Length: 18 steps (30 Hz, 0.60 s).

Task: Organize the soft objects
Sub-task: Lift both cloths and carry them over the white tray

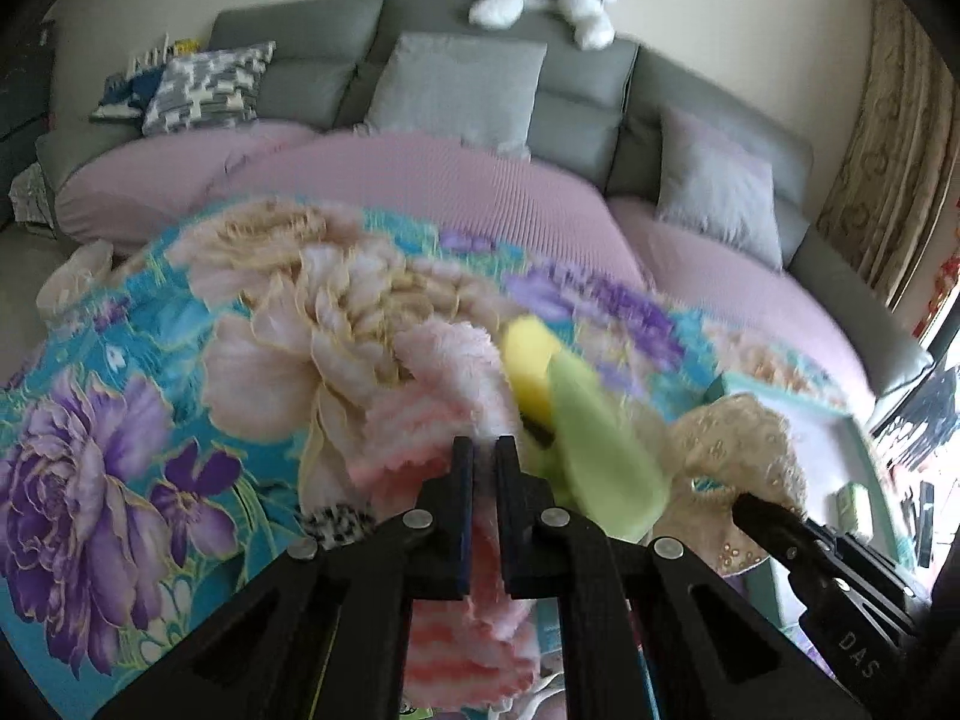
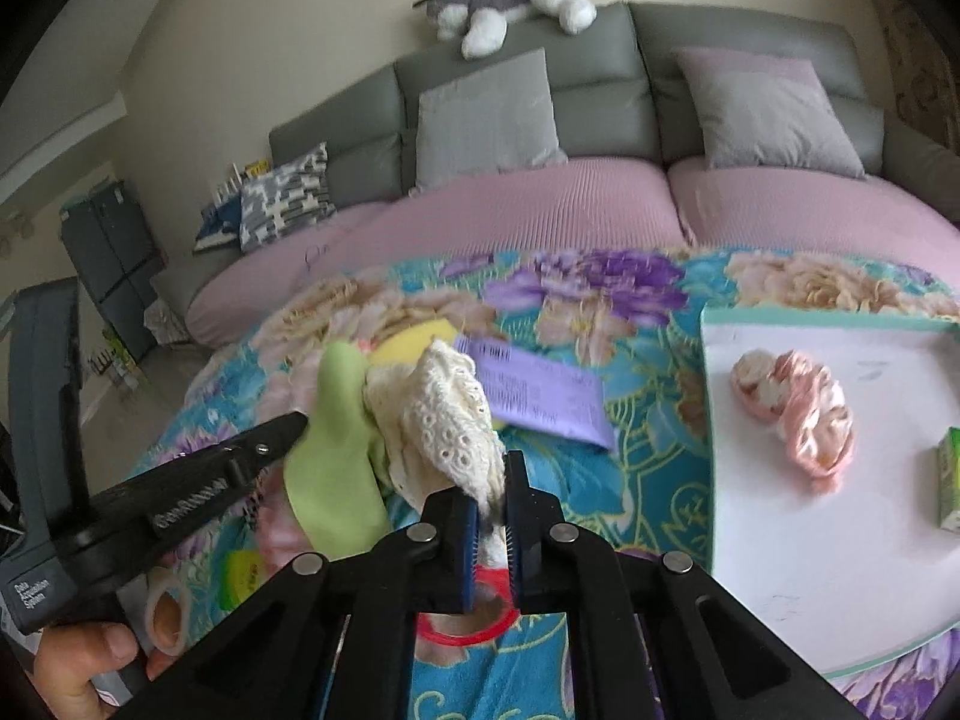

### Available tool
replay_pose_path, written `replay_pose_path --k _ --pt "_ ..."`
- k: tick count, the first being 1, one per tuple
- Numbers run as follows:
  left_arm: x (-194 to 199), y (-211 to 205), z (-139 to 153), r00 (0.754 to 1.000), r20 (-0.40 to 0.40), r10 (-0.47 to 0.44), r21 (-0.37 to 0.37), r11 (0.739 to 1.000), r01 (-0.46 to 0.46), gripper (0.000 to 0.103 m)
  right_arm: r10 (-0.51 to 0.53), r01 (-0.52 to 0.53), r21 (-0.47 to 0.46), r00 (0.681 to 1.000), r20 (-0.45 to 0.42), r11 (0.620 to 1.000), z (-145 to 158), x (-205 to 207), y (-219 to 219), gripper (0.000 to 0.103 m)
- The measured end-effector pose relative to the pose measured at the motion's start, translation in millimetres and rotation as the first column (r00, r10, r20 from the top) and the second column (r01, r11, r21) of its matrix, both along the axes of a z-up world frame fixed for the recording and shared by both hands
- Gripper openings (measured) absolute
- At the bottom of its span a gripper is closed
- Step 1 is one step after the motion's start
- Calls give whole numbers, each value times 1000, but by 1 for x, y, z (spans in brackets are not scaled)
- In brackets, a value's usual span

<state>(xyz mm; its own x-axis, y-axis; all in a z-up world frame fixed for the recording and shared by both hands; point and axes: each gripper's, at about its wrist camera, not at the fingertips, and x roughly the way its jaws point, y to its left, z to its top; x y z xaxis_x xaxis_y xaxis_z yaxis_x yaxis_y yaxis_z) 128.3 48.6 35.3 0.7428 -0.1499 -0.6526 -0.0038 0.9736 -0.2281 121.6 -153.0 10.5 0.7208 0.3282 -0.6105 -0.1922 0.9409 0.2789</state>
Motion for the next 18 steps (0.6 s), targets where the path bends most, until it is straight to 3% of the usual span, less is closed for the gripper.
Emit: replay_pose_path --k 9,18 --pt "-24 3 41 983 185 6 -10 1000 -5 7 -52 46 54 993 103 997 29 -17 -19 8" --pt "-37 1 60 966 257 6 -20 1000 -1 7 -98 74 116 972 212 990 62 -40 -39 8"
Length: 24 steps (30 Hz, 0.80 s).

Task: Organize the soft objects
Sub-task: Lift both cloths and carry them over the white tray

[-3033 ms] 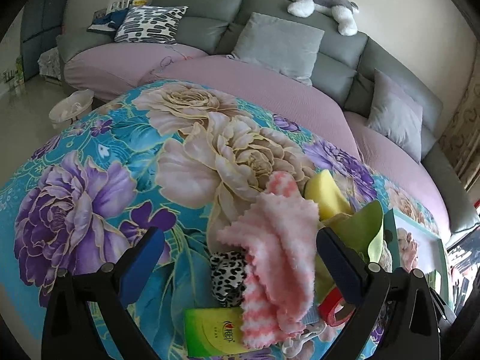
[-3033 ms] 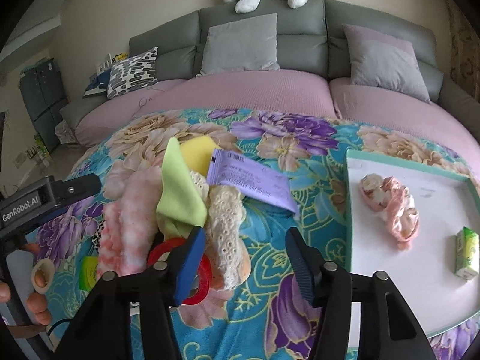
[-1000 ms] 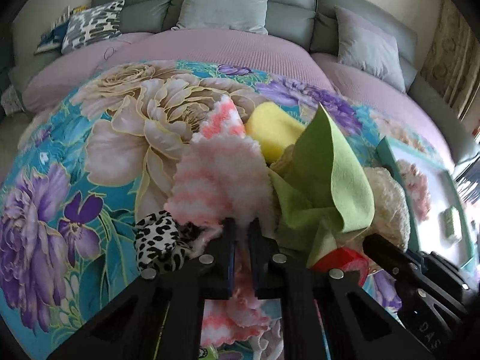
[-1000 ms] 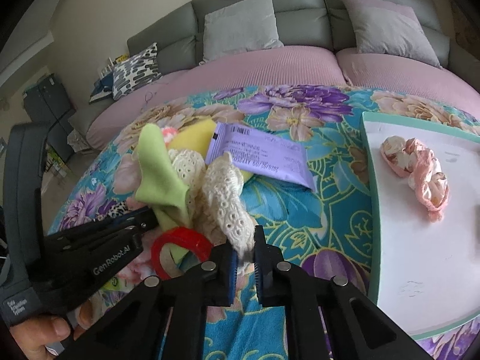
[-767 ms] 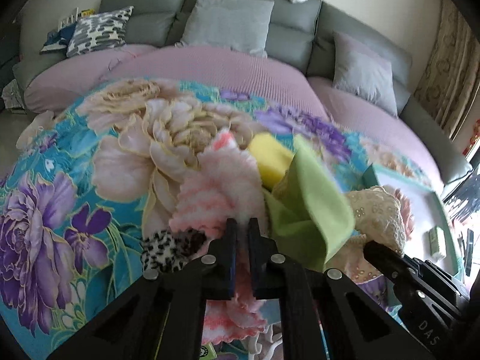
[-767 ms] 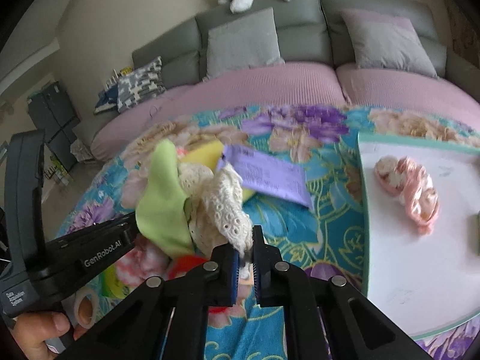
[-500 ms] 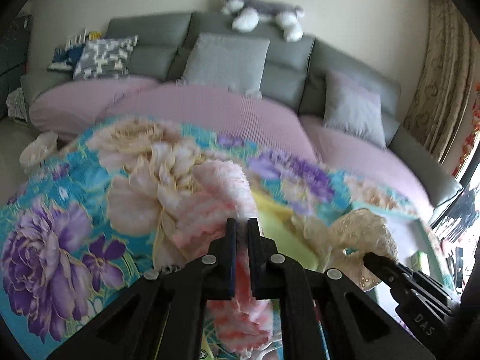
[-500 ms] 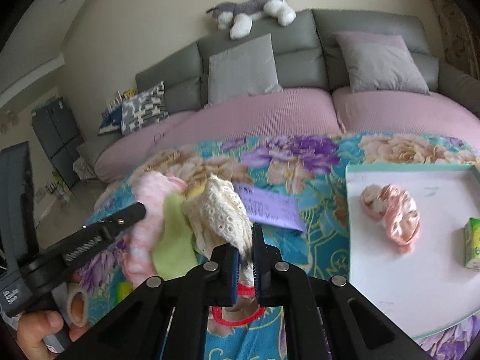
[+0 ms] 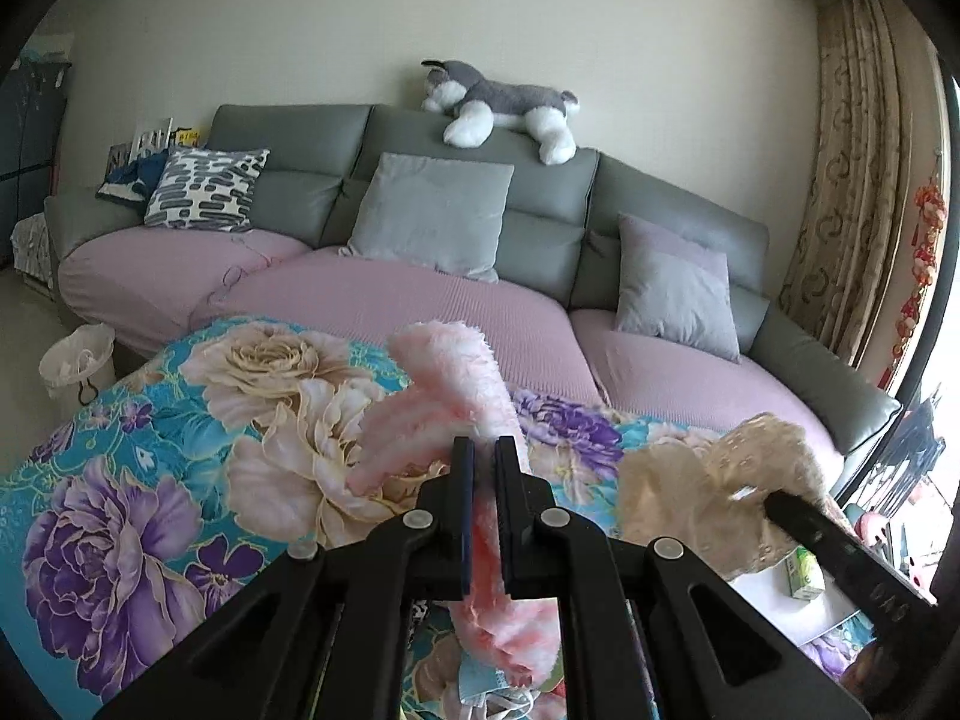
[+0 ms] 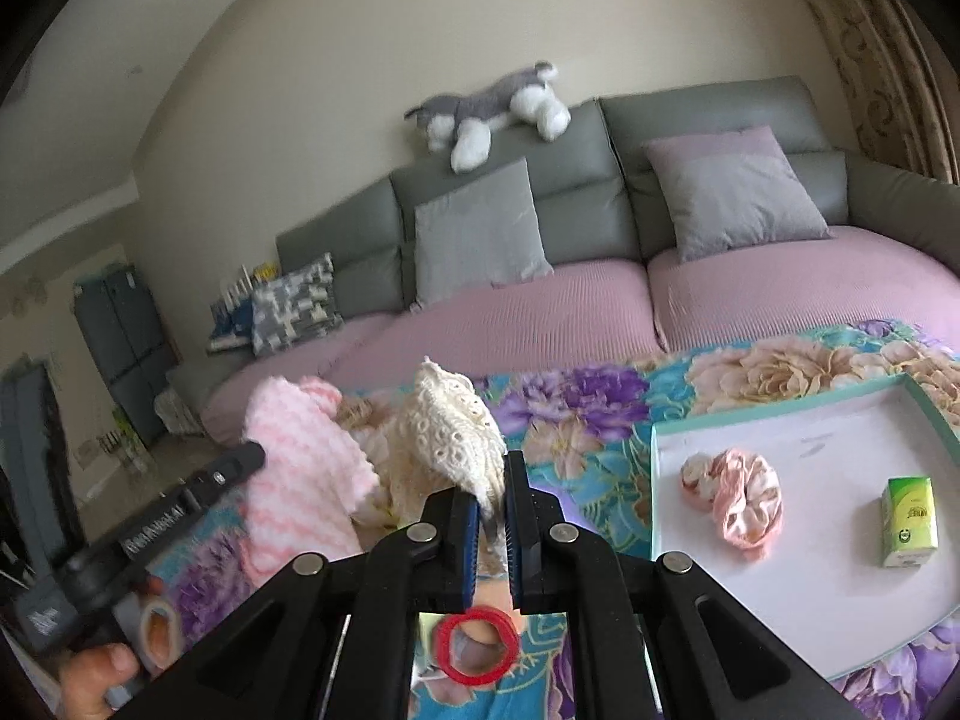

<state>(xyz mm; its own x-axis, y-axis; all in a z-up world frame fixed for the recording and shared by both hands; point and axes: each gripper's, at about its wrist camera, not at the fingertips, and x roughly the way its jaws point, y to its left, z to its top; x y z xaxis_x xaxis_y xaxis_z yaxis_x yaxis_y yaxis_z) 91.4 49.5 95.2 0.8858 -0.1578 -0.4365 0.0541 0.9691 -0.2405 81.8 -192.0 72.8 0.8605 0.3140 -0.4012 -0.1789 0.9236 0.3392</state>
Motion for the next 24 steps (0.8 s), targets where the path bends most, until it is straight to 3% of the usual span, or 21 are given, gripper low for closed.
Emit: replay_pose_path --k 4,13,19,24 --pt "-4 -2 4 1000 18 -5 2 1000 5 7 -16 16 4 999 33 1000 10 -7 -5 8" --pt "-6 -15 10 999 33 -36 16 999 36 7 -52 52 3 999 -12 999 -2 1 -19 8" --pt "-4 -40 18 994 45 -101 28 995 100 7 -139 139 -13 990 -31 990 -6 2 -50 8" --pt "0 -75 25 981 45 -189 38 982 187 7 -262 260 -46 964 -53 965 -14 -1 -91 8"
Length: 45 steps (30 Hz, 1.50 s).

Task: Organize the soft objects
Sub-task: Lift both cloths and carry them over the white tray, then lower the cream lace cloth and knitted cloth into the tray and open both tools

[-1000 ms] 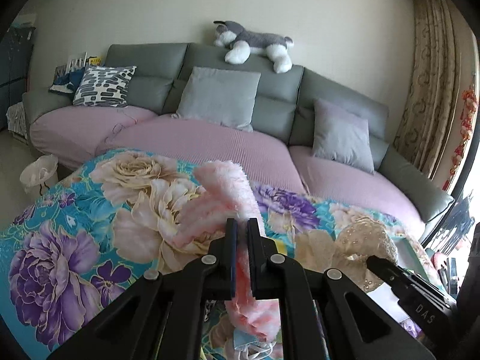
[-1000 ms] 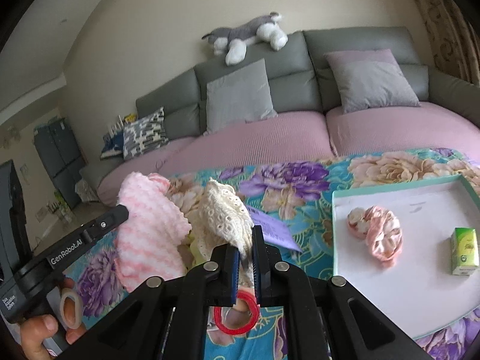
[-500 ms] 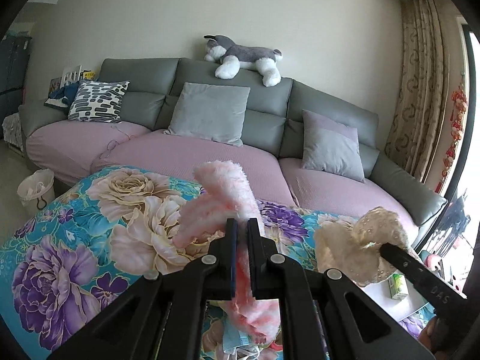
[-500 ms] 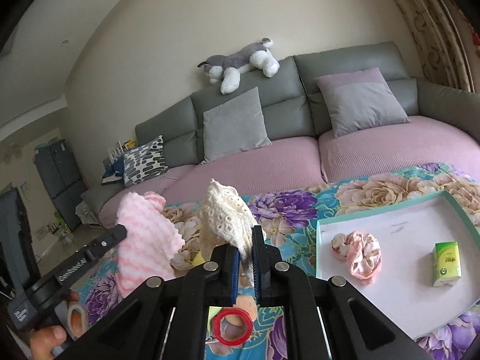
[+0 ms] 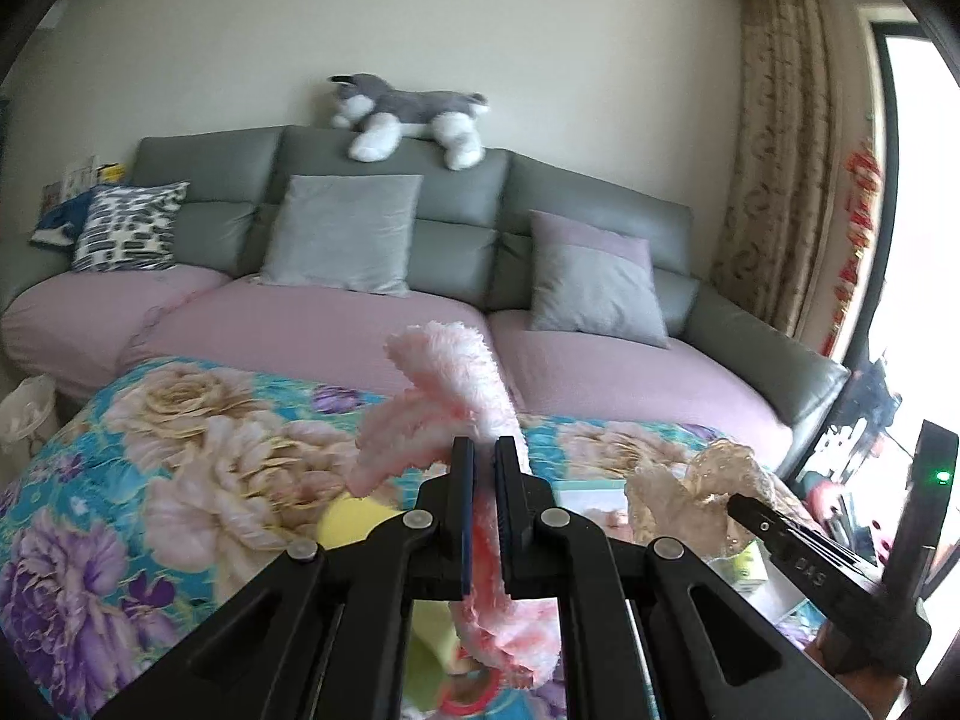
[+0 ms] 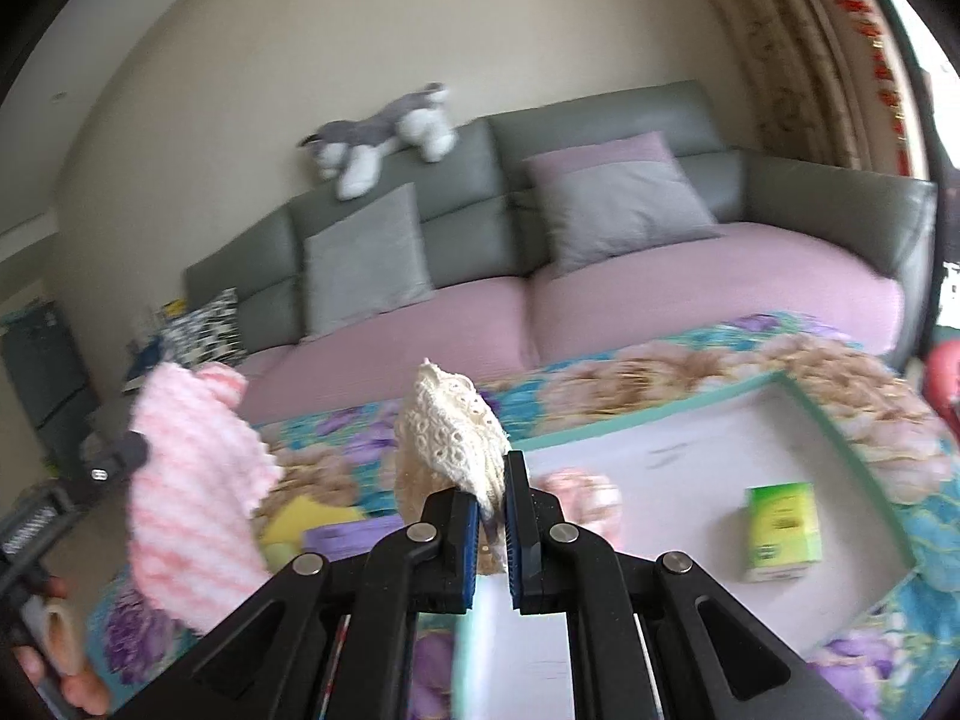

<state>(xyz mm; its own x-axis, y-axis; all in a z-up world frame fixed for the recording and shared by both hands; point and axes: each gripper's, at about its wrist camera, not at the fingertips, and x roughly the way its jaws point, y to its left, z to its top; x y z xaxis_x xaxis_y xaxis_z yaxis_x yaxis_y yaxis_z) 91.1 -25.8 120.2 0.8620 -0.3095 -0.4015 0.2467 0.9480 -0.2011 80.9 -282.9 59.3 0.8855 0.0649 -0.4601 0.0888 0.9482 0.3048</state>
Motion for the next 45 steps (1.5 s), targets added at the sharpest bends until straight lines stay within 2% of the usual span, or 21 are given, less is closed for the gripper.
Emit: replay_pose_path --k 7,13,19,24,33,40,45 --pt "10 -65 6 991 -16 -132 61 989 132 7 -128 128 11 991 -33 992 -9 -4 -50 8" --pt "14 -118 8 972 -34 -233 100 967 236 7 -229 229 18 973 -38 973 -11 -8 -81 8" --pt "18 -160 1 957 -65 -282 130 948 289 7 -332 334 23 942 -45 942 -15 -17 -112 8" --pt "23 -184 -12 946 -104 -307 148 936 320 7 -428 429 -3 901 -63 903 -21 -24 -135 8" --pt "34 -208 -37 937 -159 -311 164 927 336 7 -480 480 -30 872 -94 877 -30 -28 -150 8" --pt "50 -212 -74 920 -275 -278 177 926 333 7 -455 461 -27 862 -223 887 -55 -13 -158 8" --pt "54 -213 -94 903 -337 -265 189 921 341 7 -430 435 -44 860 -274 899 -62 -7 -153 8"
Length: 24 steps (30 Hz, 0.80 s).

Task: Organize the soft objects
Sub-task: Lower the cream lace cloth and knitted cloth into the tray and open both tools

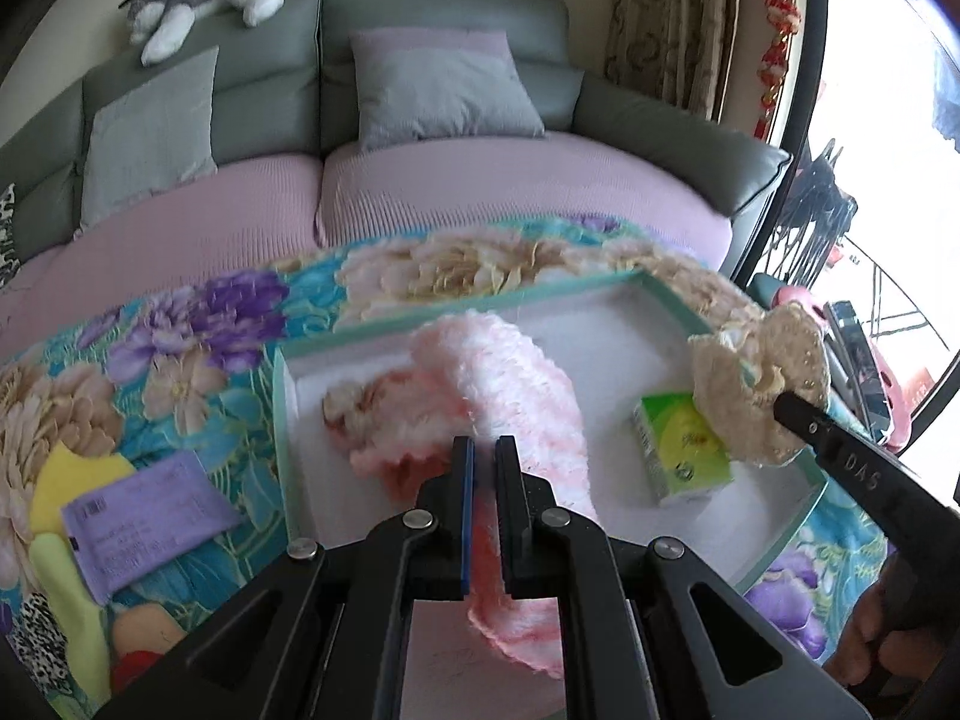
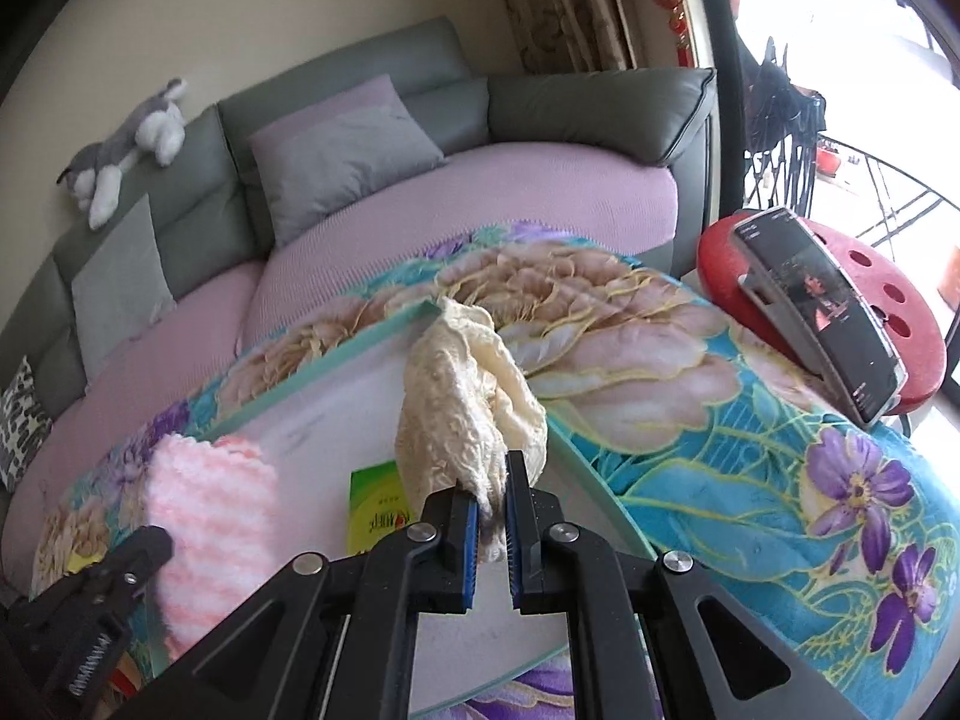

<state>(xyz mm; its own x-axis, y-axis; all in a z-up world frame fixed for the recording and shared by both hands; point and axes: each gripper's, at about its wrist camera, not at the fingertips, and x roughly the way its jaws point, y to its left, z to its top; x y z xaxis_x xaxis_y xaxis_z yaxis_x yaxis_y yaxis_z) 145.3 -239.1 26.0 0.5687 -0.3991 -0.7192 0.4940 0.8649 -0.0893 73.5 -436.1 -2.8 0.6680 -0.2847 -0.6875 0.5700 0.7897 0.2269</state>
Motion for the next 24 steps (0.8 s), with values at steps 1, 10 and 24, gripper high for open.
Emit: replay_pose_path --k 1,10,24 --pt "1 0 -3 1000 -9 1 5 1000 -1 7 1 -1 9 1000 -14 1000 -2 1 0 8" --pt "4 8 -23 996 -84 31 23 999 -29 7 28 -20 105 997 -78 994 -24 8 -4 8" --pt "7 21 -26 993 -104 51 4 999 -50 8 79 -66 155 994 -81 986 -29 15 4 12"
